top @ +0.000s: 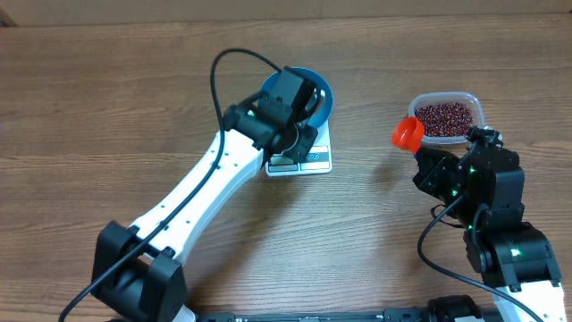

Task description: Scoop item into bowl and weigh 150g on scale

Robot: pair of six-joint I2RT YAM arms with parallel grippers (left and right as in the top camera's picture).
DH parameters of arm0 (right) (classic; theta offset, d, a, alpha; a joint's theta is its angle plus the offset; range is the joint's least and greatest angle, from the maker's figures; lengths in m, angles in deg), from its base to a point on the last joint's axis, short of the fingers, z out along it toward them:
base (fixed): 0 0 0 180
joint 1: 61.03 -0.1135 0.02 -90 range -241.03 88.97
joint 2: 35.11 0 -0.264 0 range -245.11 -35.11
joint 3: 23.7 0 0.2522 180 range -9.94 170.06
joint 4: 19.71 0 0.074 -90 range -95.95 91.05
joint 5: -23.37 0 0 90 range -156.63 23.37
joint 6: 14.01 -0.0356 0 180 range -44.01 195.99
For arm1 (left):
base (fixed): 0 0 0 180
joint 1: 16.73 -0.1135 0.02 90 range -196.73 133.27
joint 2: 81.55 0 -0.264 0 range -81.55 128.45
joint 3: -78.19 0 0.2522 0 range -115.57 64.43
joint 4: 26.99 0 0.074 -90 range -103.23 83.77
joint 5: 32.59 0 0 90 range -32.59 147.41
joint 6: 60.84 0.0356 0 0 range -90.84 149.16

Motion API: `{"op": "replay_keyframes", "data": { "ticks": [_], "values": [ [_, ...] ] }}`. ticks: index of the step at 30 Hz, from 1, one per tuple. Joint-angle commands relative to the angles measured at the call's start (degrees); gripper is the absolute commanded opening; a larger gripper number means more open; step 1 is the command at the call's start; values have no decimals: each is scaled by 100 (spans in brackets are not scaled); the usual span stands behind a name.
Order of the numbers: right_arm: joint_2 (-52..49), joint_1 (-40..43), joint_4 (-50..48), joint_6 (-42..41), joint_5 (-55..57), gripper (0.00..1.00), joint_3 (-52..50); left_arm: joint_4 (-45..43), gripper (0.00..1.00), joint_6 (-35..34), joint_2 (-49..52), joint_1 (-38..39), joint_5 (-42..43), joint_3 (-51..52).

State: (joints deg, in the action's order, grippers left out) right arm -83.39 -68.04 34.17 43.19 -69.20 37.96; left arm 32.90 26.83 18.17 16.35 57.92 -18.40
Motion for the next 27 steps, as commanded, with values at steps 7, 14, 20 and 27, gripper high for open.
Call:
{"op": "replay_keyframes", "data": {
  "ticks": [7,14,20,27],
  "values": [
    [59,0,-11,-20,31,4,98,-1392,4,568,120,72,146,1176],
    [59,-2,-11,-22,-9,4,98,-1864,4,669,293,74,142,1390],
    [59,-2,-7,-17,-9,4,98,-2085,4,859,702,151,142,1390],
    [48,-2,11,-20,-9,4,98,-2199,4,857,828,337,85,1390]
  ]
}}
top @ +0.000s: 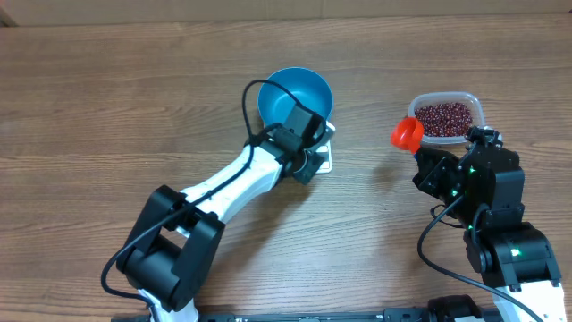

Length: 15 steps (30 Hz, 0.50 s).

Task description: Scoop item into bowl and weigh 150g on scale

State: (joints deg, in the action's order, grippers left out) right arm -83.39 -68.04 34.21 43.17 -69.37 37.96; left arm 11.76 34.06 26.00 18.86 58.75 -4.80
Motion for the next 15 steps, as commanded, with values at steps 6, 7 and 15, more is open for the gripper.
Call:
{"op": "replay_keyframes", "data": {
  "ticks": [6,7,15],
  "values": [
    [46,-2,13,-17,9,4,98,-146,4,48,46,92,-413,31],
    [46,-2,20,-17,9,4,98,-149,4,0,46,79,-474,31],
    [46,-2,28,-20,-37,4,98,-166,4,0,192,76,-487,31]
  ]
}}
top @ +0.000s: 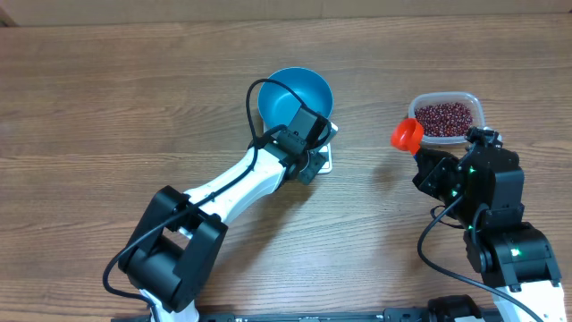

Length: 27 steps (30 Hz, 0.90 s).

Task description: Scoop item into bowl and weigh 150g on scale

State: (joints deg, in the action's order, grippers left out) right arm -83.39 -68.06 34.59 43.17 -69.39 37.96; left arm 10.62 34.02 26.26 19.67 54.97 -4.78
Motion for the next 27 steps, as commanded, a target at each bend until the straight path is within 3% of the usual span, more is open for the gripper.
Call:
{"op": "replay_keyframes", "data": {
  "ticks": [1,27],
  "values": [
    [46,0,-9,-17,-35,4,98,-70,4,2,221,-4,-109,28],
    [-28,0,13,-17,-35,4,98,-313,4,-236,461,-4,-505,26]
  ]
}}
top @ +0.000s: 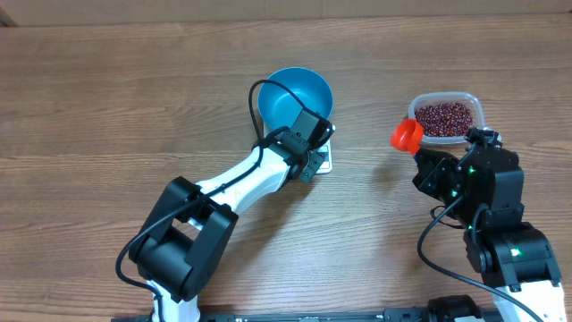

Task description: Scoop item into bowl and weigh 150g on scale

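Note:
The blue bowl (293, 93) stands empty at the table's middle back. Just in front of it, my left gripper (315, 145) lies low over the white scale (325, 161), covering most of it; only the scale's right edge shows. Its fingers are hidden under the wrist, so their state is unclear. To the right, my right gripper (422, 154) is shut on the red scoop (407, 134), which hangs empty beside the clear tub of red beans (446, 116), at its left edge.
The wooden table (107, 134) stretches bare to the left of the bowl. A black cable loops from the left wrist over the bowl's near rim. The right arm's body fills the lower right corner.
The left arm's rear links have shifted a little to the right, while its gripper stays over the scale in front of the bowl. The right arm, scoop, bowl and bean tub have not moved.
At first my left gripper was over the bowl's near rim, with the scale's front showing below it. Then it had drawn back in front of the bowl, covering the scale, and has stayed there. My right gripper held the red scoop by the tub throughout.

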Robot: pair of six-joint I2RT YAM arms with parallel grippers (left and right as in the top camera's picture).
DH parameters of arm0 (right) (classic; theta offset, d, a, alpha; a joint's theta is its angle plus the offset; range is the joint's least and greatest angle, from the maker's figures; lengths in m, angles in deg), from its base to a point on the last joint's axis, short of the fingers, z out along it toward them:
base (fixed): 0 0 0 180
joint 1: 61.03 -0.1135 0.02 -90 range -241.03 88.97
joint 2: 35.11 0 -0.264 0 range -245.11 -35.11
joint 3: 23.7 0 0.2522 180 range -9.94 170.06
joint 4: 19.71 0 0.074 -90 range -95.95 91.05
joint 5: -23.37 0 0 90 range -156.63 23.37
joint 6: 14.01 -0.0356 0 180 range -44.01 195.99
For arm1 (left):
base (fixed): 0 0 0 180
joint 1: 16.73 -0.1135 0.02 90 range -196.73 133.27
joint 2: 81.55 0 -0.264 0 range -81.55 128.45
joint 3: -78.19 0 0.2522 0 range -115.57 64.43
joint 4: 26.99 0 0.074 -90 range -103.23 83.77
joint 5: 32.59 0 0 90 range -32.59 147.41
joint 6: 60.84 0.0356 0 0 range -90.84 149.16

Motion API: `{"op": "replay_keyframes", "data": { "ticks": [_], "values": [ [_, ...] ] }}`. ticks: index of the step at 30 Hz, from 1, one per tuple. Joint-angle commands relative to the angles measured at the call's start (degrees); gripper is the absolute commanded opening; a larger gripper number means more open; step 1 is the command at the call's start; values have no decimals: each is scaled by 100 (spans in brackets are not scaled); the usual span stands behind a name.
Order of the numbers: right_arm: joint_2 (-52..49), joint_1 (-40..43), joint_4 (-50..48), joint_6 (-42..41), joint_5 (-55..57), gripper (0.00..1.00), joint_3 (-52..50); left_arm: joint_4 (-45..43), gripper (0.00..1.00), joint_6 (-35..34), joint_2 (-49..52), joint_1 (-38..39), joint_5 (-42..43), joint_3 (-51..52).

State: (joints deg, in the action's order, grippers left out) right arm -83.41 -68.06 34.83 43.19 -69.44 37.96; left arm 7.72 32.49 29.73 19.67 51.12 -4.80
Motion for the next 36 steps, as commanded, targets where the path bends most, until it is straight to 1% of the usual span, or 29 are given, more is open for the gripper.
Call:
{"op": "replay_keyframes", "data": {
  "ticks": [1,6,11,36],
  "values": [
    [-33,0,-13,-20,-31,4,98,-24,4,-81,114,-4,-120,28],
    [-63,0,-13,-20,-31,4,98,-15,4,-79,114,-2,-111,31],
    [-63,0,-11,-20,-31,4,98,-26,4,-74,114,2,293,28],
    [-63,0,4,-20,-48,4,98,-39,4,-79,299,0,79,31]
  ]
}}
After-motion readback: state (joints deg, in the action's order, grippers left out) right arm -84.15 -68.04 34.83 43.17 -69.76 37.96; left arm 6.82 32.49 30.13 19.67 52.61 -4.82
